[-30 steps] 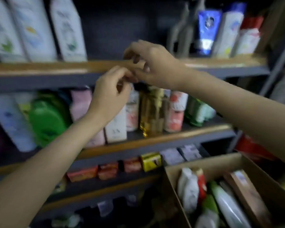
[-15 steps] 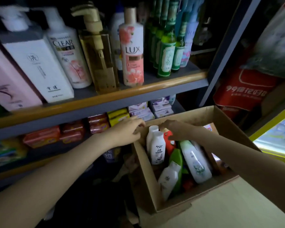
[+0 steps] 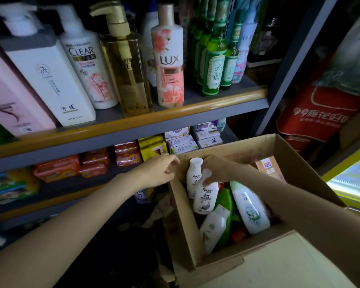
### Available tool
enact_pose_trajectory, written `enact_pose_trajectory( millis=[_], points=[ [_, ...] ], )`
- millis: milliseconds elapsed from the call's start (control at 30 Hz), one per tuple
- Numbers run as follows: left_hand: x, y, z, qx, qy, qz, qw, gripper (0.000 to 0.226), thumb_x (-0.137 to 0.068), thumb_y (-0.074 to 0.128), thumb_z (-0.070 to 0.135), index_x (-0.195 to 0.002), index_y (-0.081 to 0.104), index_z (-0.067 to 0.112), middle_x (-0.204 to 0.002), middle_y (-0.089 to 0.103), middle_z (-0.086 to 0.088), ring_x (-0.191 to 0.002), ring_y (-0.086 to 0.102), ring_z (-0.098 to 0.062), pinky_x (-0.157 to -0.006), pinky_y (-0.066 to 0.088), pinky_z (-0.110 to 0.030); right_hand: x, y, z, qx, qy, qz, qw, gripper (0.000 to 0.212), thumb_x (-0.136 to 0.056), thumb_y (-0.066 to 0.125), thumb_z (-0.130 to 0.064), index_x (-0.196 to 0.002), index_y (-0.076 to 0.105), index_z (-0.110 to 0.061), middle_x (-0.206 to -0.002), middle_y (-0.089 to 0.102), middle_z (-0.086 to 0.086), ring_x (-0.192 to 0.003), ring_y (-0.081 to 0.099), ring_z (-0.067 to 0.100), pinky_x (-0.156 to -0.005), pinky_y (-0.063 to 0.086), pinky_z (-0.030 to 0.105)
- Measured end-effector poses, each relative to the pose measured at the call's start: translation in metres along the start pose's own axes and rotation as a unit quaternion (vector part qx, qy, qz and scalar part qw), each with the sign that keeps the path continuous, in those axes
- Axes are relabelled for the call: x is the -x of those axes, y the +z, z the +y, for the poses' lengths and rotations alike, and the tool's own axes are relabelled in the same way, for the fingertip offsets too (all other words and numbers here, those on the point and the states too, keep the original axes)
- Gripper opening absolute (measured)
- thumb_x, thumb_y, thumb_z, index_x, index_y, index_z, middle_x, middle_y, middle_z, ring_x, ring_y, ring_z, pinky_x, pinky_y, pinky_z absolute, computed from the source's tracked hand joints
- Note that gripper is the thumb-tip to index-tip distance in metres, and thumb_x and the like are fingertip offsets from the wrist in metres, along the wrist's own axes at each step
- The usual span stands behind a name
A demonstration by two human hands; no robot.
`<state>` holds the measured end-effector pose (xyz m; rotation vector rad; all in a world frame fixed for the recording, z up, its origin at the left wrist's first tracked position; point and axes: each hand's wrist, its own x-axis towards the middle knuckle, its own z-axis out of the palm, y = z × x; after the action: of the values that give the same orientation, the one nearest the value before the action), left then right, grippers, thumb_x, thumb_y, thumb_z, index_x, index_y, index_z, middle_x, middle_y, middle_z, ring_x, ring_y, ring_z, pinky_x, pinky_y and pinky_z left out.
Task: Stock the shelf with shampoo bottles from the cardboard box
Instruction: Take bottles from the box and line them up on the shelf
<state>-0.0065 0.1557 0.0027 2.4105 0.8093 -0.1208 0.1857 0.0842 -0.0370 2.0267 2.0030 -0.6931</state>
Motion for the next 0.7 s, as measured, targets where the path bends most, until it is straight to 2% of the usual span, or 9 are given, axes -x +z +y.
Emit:
enact_pose_trajectory(
  millis=[100, 200, 300, 400, 467, 533, 567, 633, 700],
  points=[
    [0.004, -0.011, 0.009, 0.060, 0.014, -0.039, 0.997, 0.048, -0.088, 0.059, 0.020, -0.132, 0.042, 0.015, -0.131, 0.048, 0.001, -0.104, 0.057, -0.012, -0.076, 0.042, -0.013, 0.021, -0.062, -0.016, -0.074, -0.022, 0.010, 0.997, 0.044, -0.077, 0.073, -0.033, -0.111, 0.060, -0.008, -0.103, 0.056, 0.001, -0.095, 0.054, 0.018, -0.082, 0.042, 0.027],
    [0.022, -0.029, 0.019, 0.206, 0.027, -0.065, 0.976, 0.049, -0.082, 0.066, 0.017, -0.127, 0.047, 0.014, -0.121, 0.054, 0.007, -0.104, 0.056, -0.008, -0.081, 0.046, -0.009, 0.045, -0.122, -0.051, -0.157, -0.085, 0.029, 0.984, 0.038, -0.077, 0.074, -0.028, -0.101, 0.065, 0.001, -0.095, 0.066, 0.016, -0.080, 0.062, 0.023, -0.069, 0.048, 0.029],
    [0.058, -0.066, 0.020, 0.309, 0.023, -0.009, 0.951, 0.023, -0.079, 0.068, 0.018, -0.100, 0.061, 0.024, -0.103, 0.066, 0.010, -0.095, 0.062, -0.004, -0.084, 0.049, -0.018, 0.062, -0.162, -0.099, -0.244, -0.135, 0.100, 0.955, 0.030, -0.080, 0.070, -0.029, -0.090, 0.069, -0.001, -0.078, 0.062, 0.009, -0.070, 0.057, 0.014, -0.062, 0.043, 0.024],
    [0.106, -0.111, 0.010, 0.354, 0.056, 0.063, 0.931, 0.020, -0.076, 0.066, 0.020, -0.095, 0.063, 0.025, -0.100, 0.069, 0.007, -0.092, 0.065, -0.007, -0.087, 0.050, -0.025, 0.069, -0.185, -0.154, -0.334, -0.175, 0.165, 0.911, 0.024, -0.088, 0.059, -0.037, -0.074, 0.067, -0.019, -0.058, 0.056, -0.002, -0.053, 0.050, 0.016, -0.053, 0.036, 0.032],
    [0.143, -0.143, 0.001, 0.345, 0.074, 0.103, 0.930, 0.018, -0.077, 0.064, 0.021, -0.094, 0.063, 0.026, -0.094, 0.072, 0.010, -0.088, 0.066, -0.005, -0.079, 0.052, -0.021, 0.071, -0.199, -0.192, -0.407, -0.205, 0.178, 0.872, 0.035, -0.094, 0.047, -0.038, -0.087, 0.068, -0.010, -0.073, 0.068, 0.012, -0.066, 0.062, 0.018, -0.067, 0.053, 0.035],
    [0.181, -0.175, -0.013, 0.320, 0.081, 0.152, 0.932, 0.016, -0.079, 0.063, 0.018, -0.093, 0.063, 0.025, -0.086, 0.073, 0.012, -0.080, 0.066, -0.004, -0.066, 0.052, -0.016, 0.073, -0.212, -0.230, -0.454, -0.228, 0.176, 0.843, 0.047, -0.096, 0.039, -0.040, -0.106, 0.062, 0.000, -0.112, 0.065, 0.025, -0.103, 0.062, 0.031, -0.102, 0.044, 0.046],
    [0.200, -0.190, -0.019, 0.306, 0.084, 0.181, 0.931, 0.016, -0.080, 0.063, 0.017, -0.094, 0.063, 0.024, -0.085, 0.072, 0.011, -0.078, 0.065, -0.004, -0.062, 0.051, -0.016, 0.076, -0.219, -0.249, -0.457, -0.243, 0.176, 0.837, 0.044, -0.095, 0.038, -0.041, -0.107, 0.061, -0.005, -0.116, 0.064, 0.020, -0.111, 0.059, 0.032, -0.106, 0.039, 0.047],
    [0.238, -0.219, -0.031, 0.282, 0.099, 0.238, 0.924, 0.018, -0.079, 0.064, 0.017, -0.095, 0.063, 0.024, -0.085, 0.072, 0.011, -0.077, 0.065, -0.002, -0.061, 0.049, -0.016, 0.077, -0.229, -0.284, -0.434, -0.276, 0.175, 0.839, 0.029, -0.092, 0.046, -0.040, -0.103, 0.062, -0.018, -0.109, 0.066, 0.007, -0.106, 0.059, 0.026, -0.100, 0.043, 0.046],
    [0.269, -0.244, -0.042, 0.280, 0.114, 0.290, 0.908, 0.018, -0.080, 0.063, 0.014, -0.095, 0.062, 0.025, -0.083, 0.071, 0.012, -0.075, 0.065, 0.000, -0.062, 0.048, -0.016, 0.078, -0.234, -0.317, -0.391, -0.297, 0.187, 0.851, 0.021, -0.086, 0.057, -0.034, -0.104, 0.061, -0.024, -0.101, 0.068, -0.003, -0.094, 0.062, 0.015, -0.079, 0.051, 0.032]
  ],
)
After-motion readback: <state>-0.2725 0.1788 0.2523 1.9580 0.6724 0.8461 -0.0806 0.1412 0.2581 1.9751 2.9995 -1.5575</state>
